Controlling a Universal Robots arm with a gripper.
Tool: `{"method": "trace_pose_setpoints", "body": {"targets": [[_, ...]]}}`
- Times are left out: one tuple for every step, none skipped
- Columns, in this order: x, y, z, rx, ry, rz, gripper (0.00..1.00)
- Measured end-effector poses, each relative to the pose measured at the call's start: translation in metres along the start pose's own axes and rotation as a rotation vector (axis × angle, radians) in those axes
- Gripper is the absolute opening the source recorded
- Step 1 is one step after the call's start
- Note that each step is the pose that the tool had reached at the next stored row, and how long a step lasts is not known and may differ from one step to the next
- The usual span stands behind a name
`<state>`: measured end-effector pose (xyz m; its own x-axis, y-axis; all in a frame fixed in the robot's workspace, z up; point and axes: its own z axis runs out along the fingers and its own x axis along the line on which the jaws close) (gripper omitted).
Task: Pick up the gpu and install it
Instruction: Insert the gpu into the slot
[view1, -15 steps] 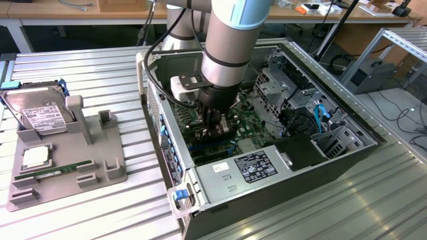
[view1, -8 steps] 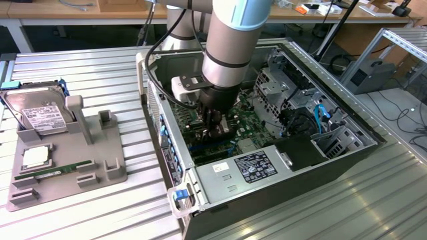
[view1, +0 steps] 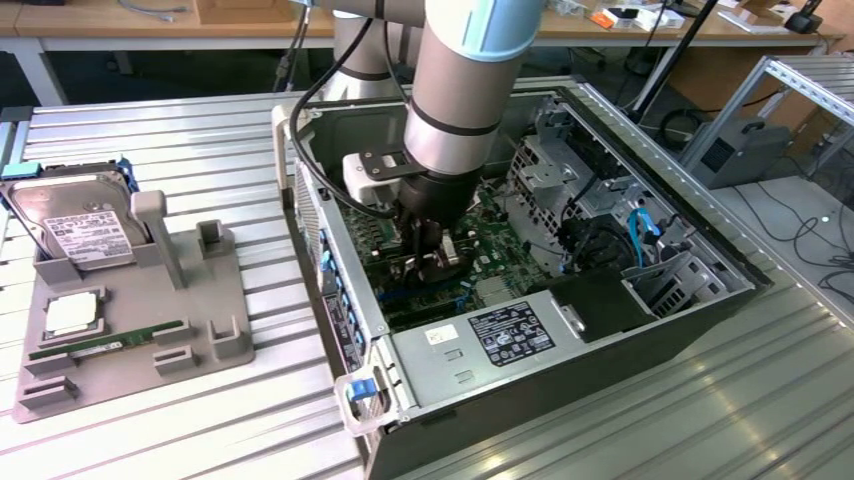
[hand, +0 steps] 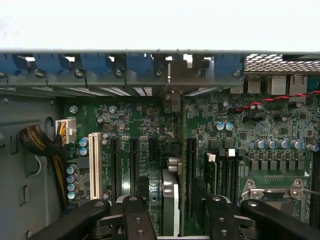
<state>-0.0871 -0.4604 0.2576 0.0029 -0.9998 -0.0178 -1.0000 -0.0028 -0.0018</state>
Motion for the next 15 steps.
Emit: {"method": "trace_pose_setpoints", "body": {"targets": [[0.000,0.0000,0.0000,0.0000,0.0000,0.000,0.47],[0.000,0.0000,0.0000,0.0000,0.0000,0.000,0.47],[0.000,0.0000,-0.0003,-0.0001,0.0002,0.000,0.47],[0.000,0.0000,-0.0012,-0.0002,0.0004,0.000,0.47],[0.000,0.0000,-0.0031,0.0002,0.0001,0.000,0.47],[0.000,-0.0001,-0.0058,0.0006,0.0000,0.000,0.47],[-0.002,-0.0001,-0.0110,0.0007,0.0000,0.000,0.47],[-0.005,-0.0001,-0.0156,0.0008,0.0000,0.000,0.47],[-0.007,-0.0001,-0.0212,0.0007,0.0001,0.000,0.47],[-0.009,-0.0001,-0.0273,0.0007,0.0000,0.000,0.47],[-0.011,-0.0001,-0.0316,0.0007,0.0001,0.000,0.39],[-0.012,-0.0001,-0.0341,0.0007,0.0001,-0.001,0.32],[-0.012,-0.0002,-0.0347,0.0008,0.0000,-0.001,0.26],[-0.012,-0.0003,-0.0346,0.0008,-0.0001,-0.002,0.20],[-0.012,-0.0020,-0.0345,0.0006,0.0001,-0.002,0.11]]}}
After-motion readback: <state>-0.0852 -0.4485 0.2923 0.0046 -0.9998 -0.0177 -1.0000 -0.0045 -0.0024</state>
